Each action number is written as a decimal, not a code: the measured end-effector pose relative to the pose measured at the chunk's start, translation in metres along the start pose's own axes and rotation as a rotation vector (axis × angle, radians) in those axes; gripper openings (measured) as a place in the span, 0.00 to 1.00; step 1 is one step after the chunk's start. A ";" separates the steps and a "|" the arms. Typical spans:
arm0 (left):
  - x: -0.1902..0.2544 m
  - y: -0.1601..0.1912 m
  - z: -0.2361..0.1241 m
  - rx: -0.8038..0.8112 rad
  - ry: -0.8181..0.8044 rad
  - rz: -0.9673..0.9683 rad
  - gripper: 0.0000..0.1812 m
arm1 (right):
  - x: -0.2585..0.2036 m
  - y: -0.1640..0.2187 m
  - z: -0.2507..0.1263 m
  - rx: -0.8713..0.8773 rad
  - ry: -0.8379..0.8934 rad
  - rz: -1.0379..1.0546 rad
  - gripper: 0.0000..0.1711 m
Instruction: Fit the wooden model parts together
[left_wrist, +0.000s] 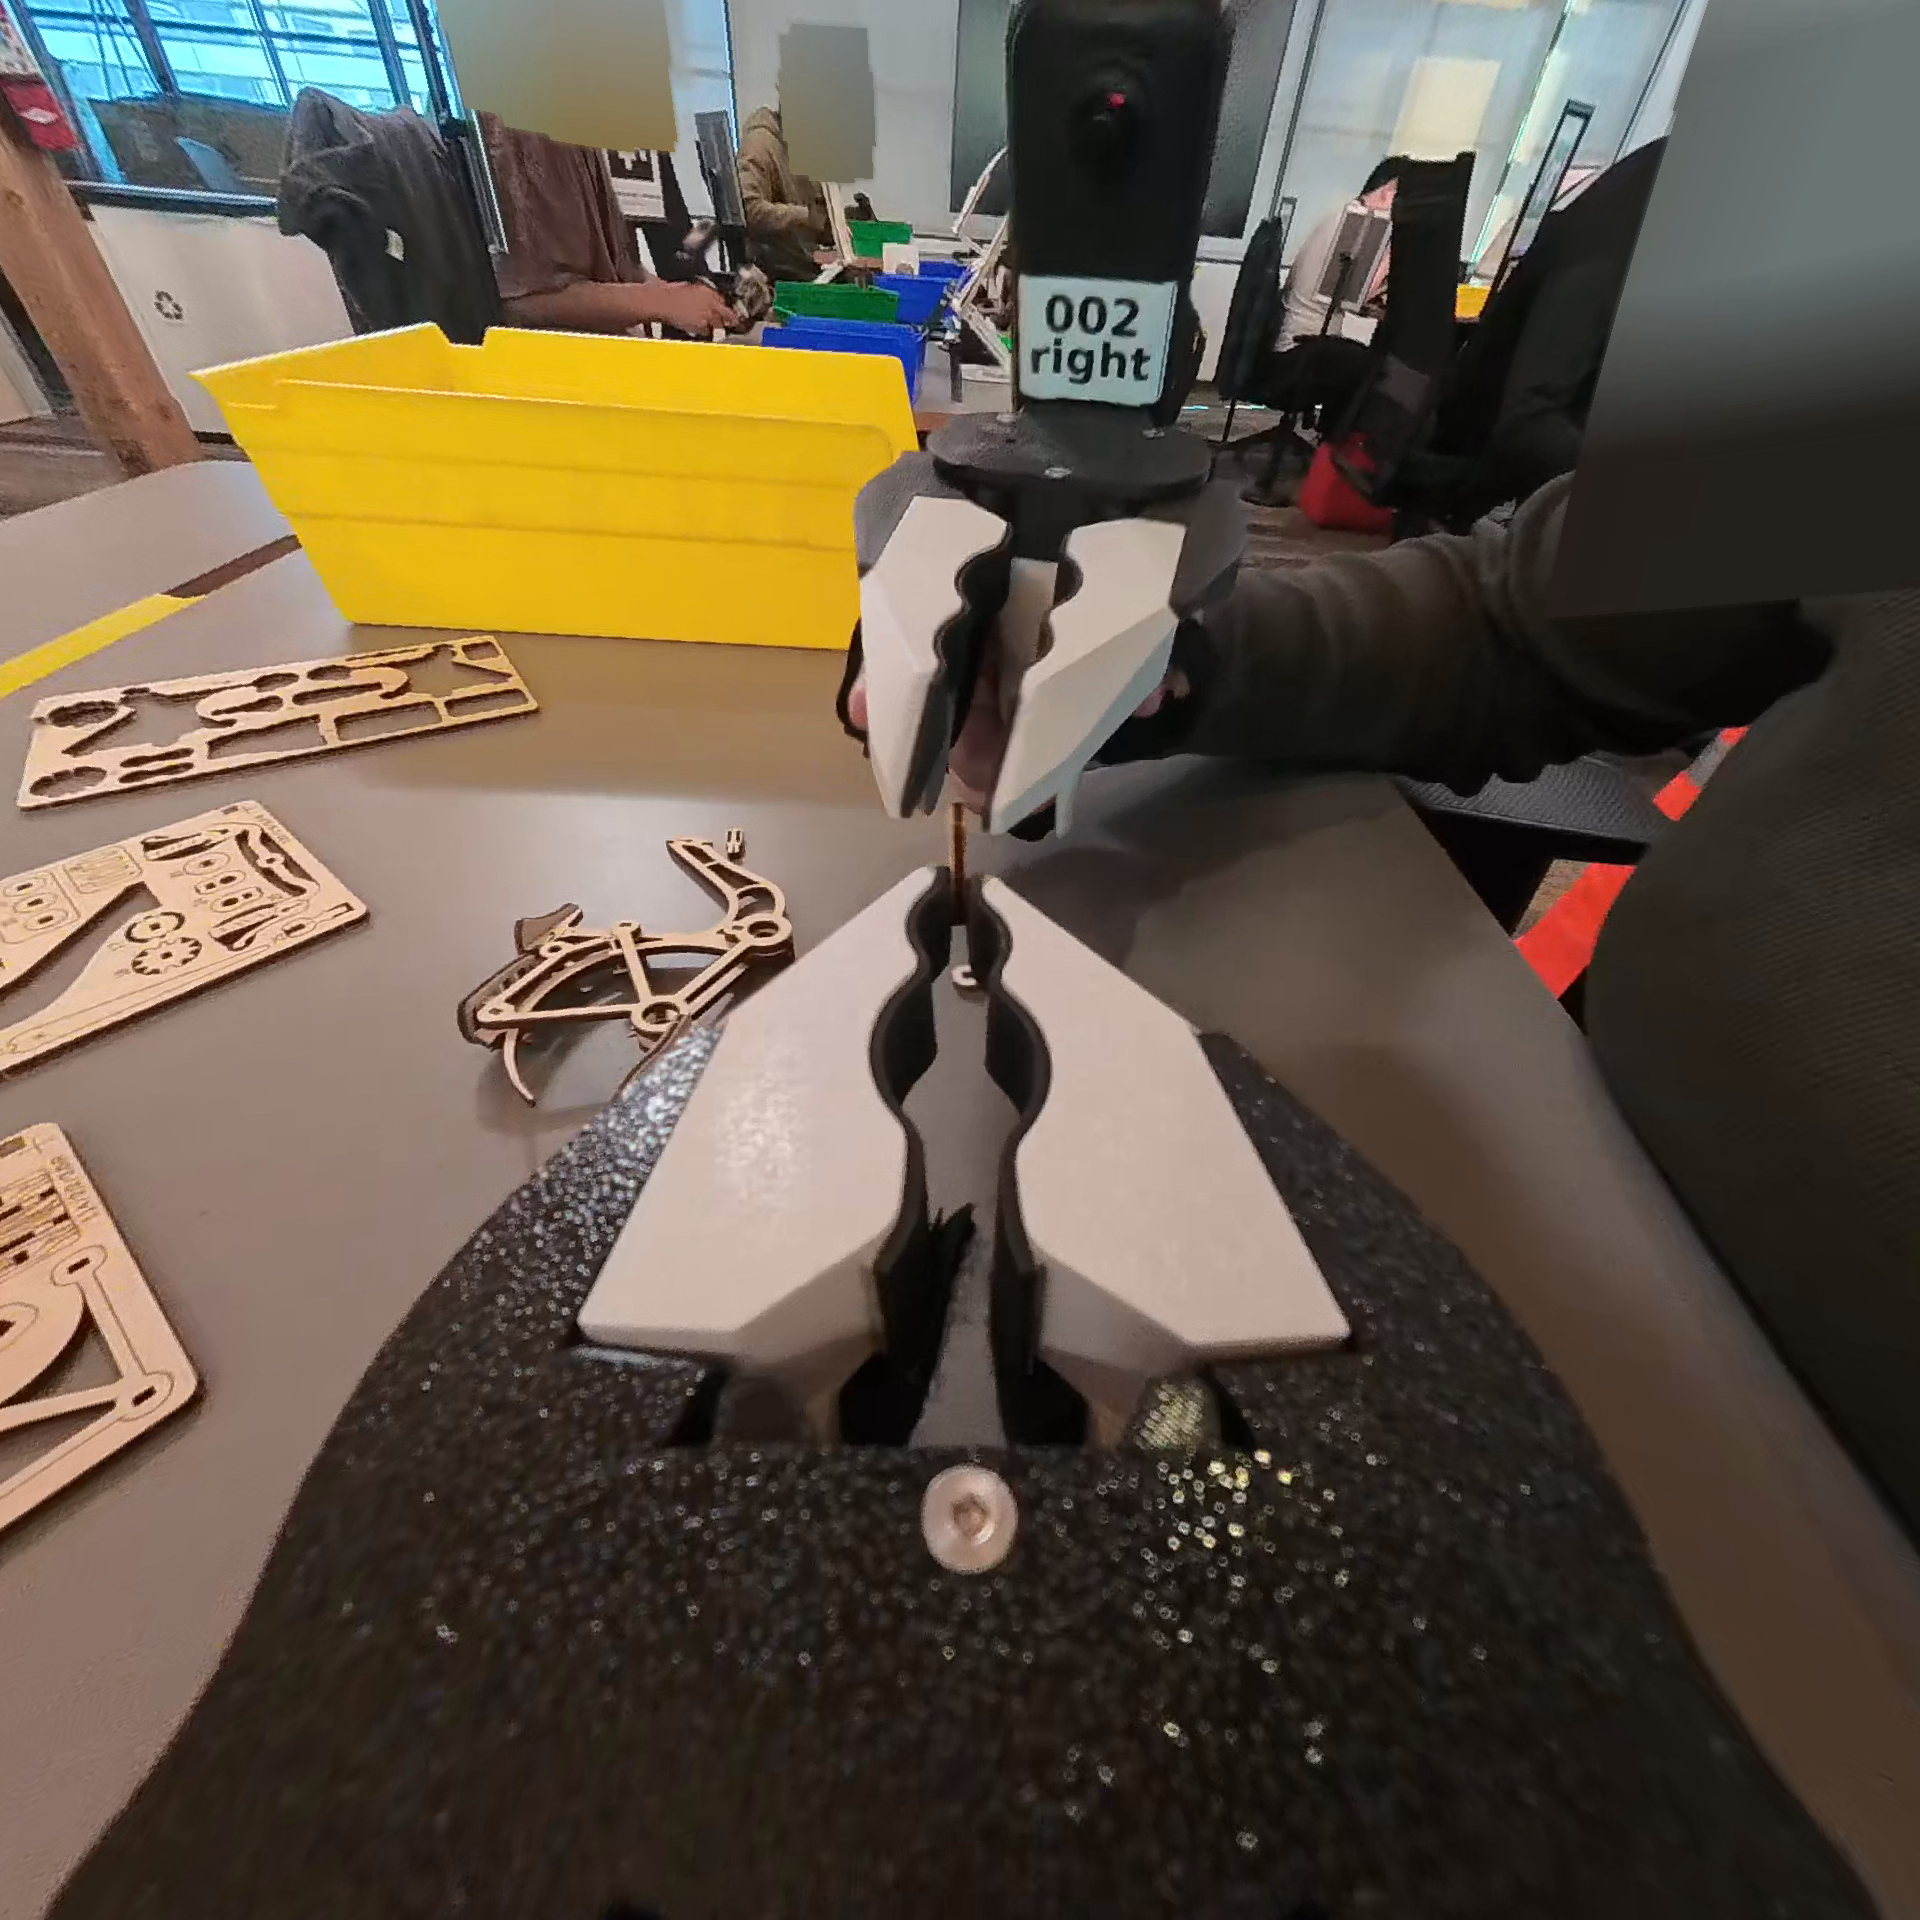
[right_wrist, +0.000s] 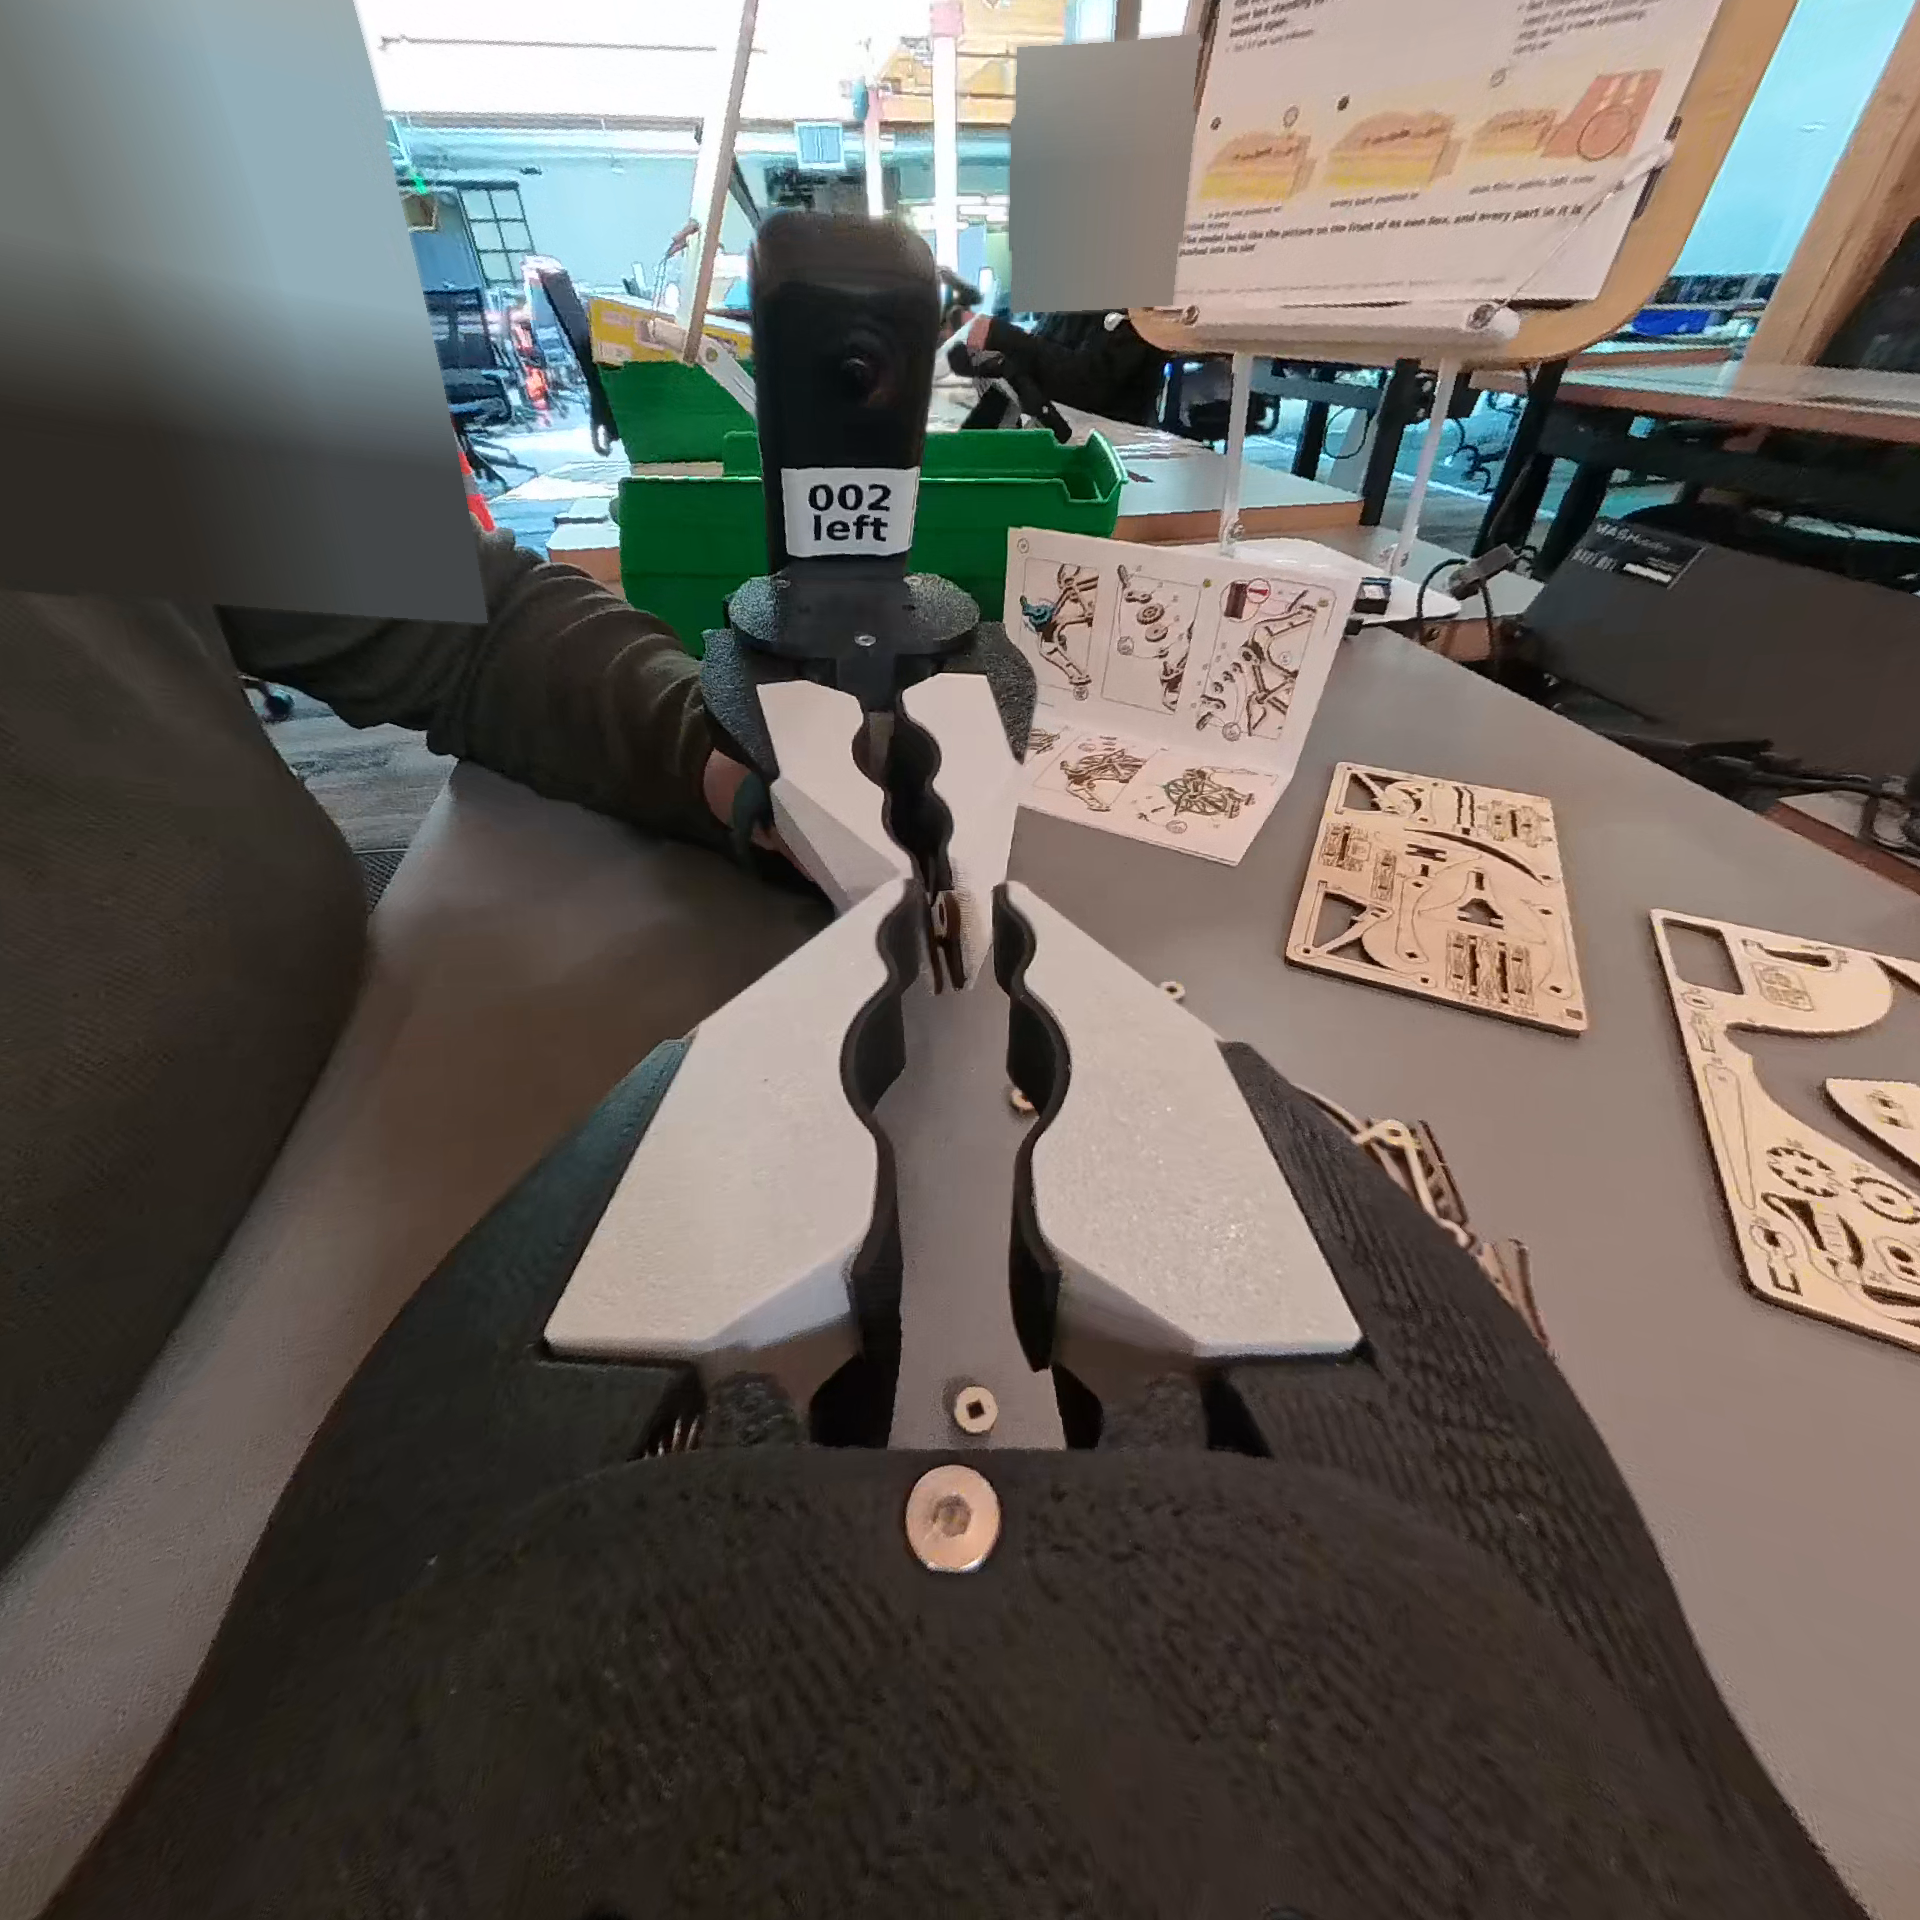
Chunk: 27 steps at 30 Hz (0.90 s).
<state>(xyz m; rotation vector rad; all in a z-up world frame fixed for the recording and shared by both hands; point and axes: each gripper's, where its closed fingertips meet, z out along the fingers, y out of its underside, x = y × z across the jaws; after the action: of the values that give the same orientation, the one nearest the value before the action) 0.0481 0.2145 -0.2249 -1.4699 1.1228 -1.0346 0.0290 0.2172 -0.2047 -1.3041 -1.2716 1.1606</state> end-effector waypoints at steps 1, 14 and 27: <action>0.001 0.000 0.000 0.002 0.006 -0.007 0.00 | 0.000 0.002 0.001 -0.008 -0.003 0.001 0.06; -0.006 -0.028 -0.016 0.146 -0.340 0.546 0.19 | 0.008 -0.014 -0.001 0.216 -0.163 0.610 0.00; -0.005 -0.030 -0.017 0.092 -0.432 0.713 0.03 | 0.003 -0.018 0.000 0.284 -0.290 0.802 0.00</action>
<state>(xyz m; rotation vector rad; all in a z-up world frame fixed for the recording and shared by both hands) 0.0348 0.2192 -0.1933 -1.0177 1.1281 -0.2508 0.0274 0.2203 -0.1867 -1.5041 -0.7175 2.0661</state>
